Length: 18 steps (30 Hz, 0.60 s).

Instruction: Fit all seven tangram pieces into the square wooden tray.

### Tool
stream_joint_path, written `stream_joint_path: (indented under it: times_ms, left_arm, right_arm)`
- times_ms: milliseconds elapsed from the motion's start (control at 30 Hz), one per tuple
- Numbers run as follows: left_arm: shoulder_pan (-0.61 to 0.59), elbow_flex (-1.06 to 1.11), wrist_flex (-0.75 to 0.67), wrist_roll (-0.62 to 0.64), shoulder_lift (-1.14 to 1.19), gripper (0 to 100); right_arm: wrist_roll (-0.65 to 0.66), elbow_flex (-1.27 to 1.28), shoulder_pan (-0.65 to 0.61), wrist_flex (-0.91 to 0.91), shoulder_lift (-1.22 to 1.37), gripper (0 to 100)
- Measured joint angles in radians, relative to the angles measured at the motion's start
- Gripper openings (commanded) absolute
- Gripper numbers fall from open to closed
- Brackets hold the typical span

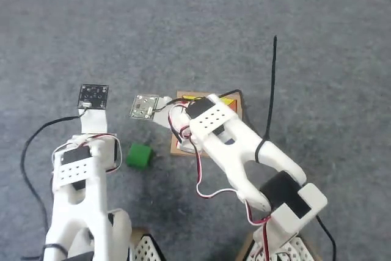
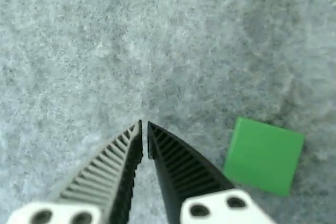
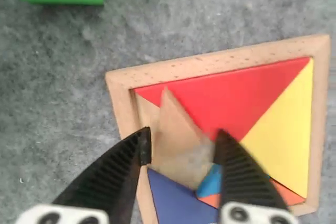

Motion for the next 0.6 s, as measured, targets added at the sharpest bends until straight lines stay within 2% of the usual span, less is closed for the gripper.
stream_joint_path:
  times_ms: [500, 600]
  left_arm:
    - [0.000, 0.000, 0.000, 0.000, 0.000, 2]
    - [0.000, 0.000, 0.000, 0.000, 0.000, 2]
  right_arm:
    - [0.026, 0.000, -0.018, 0.023, -0.020, 27.0]
    - [-0.009, 0.000, 0.006, 0.025, -0.086, 27.0]
